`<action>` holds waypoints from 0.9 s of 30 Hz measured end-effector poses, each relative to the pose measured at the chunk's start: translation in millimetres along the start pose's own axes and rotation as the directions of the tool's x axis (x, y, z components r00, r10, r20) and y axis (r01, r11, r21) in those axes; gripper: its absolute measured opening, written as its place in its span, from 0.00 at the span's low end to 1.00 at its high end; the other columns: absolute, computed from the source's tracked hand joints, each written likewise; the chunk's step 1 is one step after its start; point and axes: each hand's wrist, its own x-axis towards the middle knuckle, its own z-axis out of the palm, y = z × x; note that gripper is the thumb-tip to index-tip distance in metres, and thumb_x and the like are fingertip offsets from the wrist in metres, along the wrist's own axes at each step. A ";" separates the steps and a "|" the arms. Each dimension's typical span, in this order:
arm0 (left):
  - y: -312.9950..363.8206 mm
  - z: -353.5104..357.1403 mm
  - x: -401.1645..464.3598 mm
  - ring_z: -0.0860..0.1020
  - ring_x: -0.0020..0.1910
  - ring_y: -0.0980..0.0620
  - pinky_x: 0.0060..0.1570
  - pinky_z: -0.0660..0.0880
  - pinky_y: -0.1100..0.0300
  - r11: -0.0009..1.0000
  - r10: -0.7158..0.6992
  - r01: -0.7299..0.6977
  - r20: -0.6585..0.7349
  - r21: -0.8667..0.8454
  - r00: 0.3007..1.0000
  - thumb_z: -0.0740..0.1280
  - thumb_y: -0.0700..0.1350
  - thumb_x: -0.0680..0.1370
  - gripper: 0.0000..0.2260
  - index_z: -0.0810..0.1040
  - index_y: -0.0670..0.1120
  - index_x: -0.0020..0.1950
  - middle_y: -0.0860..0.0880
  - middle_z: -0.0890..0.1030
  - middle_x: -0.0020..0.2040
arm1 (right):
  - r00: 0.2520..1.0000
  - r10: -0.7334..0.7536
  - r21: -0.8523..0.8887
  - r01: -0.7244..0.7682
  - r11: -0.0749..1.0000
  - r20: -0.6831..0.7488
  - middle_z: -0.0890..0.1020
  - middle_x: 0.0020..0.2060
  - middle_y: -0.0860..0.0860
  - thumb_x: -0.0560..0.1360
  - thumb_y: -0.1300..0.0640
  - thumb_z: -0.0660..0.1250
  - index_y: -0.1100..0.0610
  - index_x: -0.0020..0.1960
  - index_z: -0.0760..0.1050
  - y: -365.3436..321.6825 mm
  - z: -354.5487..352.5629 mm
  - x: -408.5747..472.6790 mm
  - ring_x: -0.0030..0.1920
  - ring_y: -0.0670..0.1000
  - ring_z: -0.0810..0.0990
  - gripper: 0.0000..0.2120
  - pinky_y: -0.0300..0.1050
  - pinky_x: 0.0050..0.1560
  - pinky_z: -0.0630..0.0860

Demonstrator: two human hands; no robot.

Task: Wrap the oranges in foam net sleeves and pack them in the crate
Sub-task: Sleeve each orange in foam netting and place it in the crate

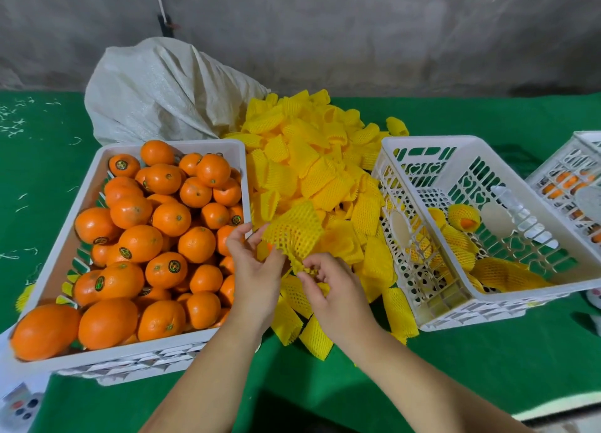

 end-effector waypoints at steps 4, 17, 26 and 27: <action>3.1 -1.8 0.5 0.83 0.56 0.45 0.54 0.81 0.50 0.999 -0.007 0.004 0.075 0.044 0.997 0.71 0.43 0.76 0.21 0.73 0.51 0.68 0.41 0.81 0.62 | 0.998 0.029 -0.036 -0.031 0.999 -0.046 0.69 0.47 0.36 0.76 0.53 0.74 0.44 0.56 0.66 -4.9 10.4 8.1 0.48 0.41 0.72 0.18 0.34 0.44 0.70; 3.7 -4.0 -1.7 0.73 0.40 0.52 0.38 0.71 0.57 0.998 0.057 -0.057 -0.005 0.000 0.998 0.63 0.41 0.74 0.11 0.71 0.54 0.53 0.45 0.73 0.45 | 0.971 -0.237 0.014 0.238 0.971 -0.037 0.71 0.50 0.42 0.76 0.53 0.70 0.51 0.56 0.71 -22.5 13.8 18.3 0.48 0.46 0.74 0.12 0.45 0.46 0.76; 0.7 -3.8 -7.5 0.70 0.31 0.53 0.31 0.68 0.59 0.965 0.119 -0.167 0.232 0.202 0.965 0.62 0.46 0.82 0.05 0.73 0.56 0.49 0.52 0.73 0.35 | 0.994 0.096 0.052 -0.098 0.994 0.041 0.66 0.57 0.43 0.70 0.42 0.74 0.42 0.76 0.67 1.2 -9.0 48.0 0.64 0.44 0.70 0.36 0.22 0.59 0.64; -0.2 -3.6 -7.4 0.69 0.33 0.53 0.33 0.67 0.58 0.957 0.132 -0.188 0.248 0.219 0.960 0.62 0.46 0.83 0.05 0.73 0.56 0.49 0.53 0.73 0.36 | 0.991 0.120 0.066 -0.123 0.990 0.054 0.65 0.57 0.44 0.69 0.41 0.74 0.39 0.74 0.68 4.5 -11.9 49.2 0.65 0.44 0.70 0.35 0.24 0.60 0.64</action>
